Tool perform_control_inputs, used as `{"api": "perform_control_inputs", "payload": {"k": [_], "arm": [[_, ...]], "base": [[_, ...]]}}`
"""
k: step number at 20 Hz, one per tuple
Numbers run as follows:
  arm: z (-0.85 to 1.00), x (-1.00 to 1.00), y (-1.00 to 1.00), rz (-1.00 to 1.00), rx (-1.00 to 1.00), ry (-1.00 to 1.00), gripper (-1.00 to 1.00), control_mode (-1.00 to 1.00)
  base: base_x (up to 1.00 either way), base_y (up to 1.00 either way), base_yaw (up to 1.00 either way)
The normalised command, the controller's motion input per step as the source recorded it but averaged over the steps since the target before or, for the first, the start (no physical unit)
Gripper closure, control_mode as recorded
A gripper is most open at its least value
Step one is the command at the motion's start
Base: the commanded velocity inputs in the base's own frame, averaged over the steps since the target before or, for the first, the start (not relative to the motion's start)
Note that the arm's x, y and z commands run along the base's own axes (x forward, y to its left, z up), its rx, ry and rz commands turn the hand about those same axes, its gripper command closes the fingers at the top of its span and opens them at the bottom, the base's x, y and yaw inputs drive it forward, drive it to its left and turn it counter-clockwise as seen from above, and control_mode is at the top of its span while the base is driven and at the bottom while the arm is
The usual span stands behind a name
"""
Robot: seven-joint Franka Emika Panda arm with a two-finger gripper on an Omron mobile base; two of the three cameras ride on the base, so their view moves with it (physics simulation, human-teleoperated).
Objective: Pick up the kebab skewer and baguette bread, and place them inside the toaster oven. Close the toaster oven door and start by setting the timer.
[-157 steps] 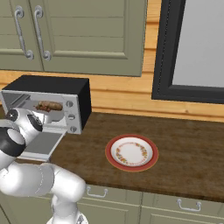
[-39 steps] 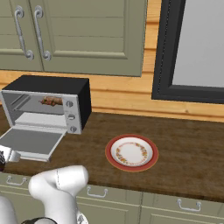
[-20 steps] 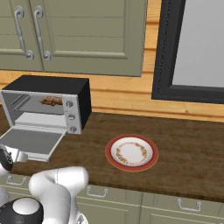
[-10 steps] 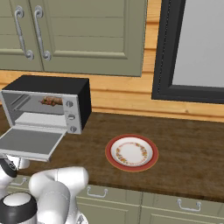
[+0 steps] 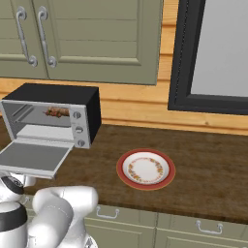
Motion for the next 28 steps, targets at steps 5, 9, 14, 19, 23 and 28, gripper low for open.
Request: {"api": "perform_control_inputs", "payload": {"k": [5, 9, 14, 19, 23, 28], "arm": [[-0.27, 0.01, 0.0, 0.0, 0.0, 0.0, -1.0, -1.0], [-0.21, 0.32, 0.0, 0.0, 0.0, -0.02, -1.0, -1.0], [-0.18, 0.31, 0.0, 0.0, 0.0, -0.03, -1.0, -1.0], [-0.03, 0.29, 0.0, 0.0, 0.0, -0.09, -1.0, -1.0], [0.01, 0.28, 0.0, 0.0, 0.0, -0.14, -1.0, -1.0], [0.09, 0.27, 0.0, 0.0, 0.0, -0.17, -1.0, -1.0]], "base": [[0.0, 0.0, 0.0], [0.0, 0.0, 0.0], [0.0, 0.0, 0.0], [0.0, 0.0, 0.0], [0.0, 0.0, 0.0], [0.0, 0.0, 0.0]]}}
